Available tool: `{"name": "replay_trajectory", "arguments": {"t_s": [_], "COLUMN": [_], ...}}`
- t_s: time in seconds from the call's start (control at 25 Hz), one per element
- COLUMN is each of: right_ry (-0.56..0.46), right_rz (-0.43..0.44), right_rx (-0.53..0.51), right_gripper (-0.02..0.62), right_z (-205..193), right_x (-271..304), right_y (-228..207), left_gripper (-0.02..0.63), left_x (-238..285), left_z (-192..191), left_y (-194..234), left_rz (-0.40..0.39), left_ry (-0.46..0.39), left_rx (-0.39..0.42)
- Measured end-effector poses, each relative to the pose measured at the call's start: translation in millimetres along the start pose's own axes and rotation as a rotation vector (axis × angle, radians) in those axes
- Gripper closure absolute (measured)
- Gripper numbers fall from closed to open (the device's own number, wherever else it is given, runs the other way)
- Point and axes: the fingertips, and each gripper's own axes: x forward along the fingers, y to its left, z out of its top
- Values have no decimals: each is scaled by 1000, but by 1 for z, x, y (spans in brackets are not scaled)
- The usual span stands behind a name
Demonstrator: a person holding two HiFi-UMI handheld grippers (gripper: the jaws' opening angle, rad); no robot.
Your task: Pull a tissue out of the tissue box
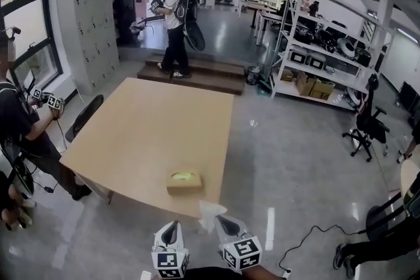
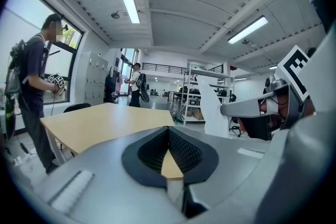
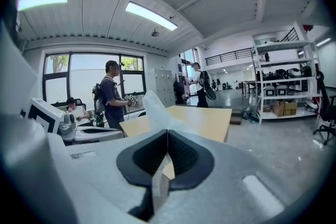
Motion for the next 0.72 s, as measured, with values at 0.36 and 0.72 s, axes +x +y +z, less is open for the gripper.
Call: {"name": "replay_trajectory", "arguments": {"t_s": [0.36,0.72], "right_ry": [32,15], "right_rz": [142,181], "right_rx": [18,24], "right_gripper": [597,597], "right_z": [-29,-17], "right_x": [-7,-15], "right_y": [10,25], "left_gripper": [588,588], "left_x": [-27,-41], "left_z": [-11,0], "left_y": [-9,-1], "left_rz": [72,80], "left_ry": [8,-6], "left_rx": [17,34]}}
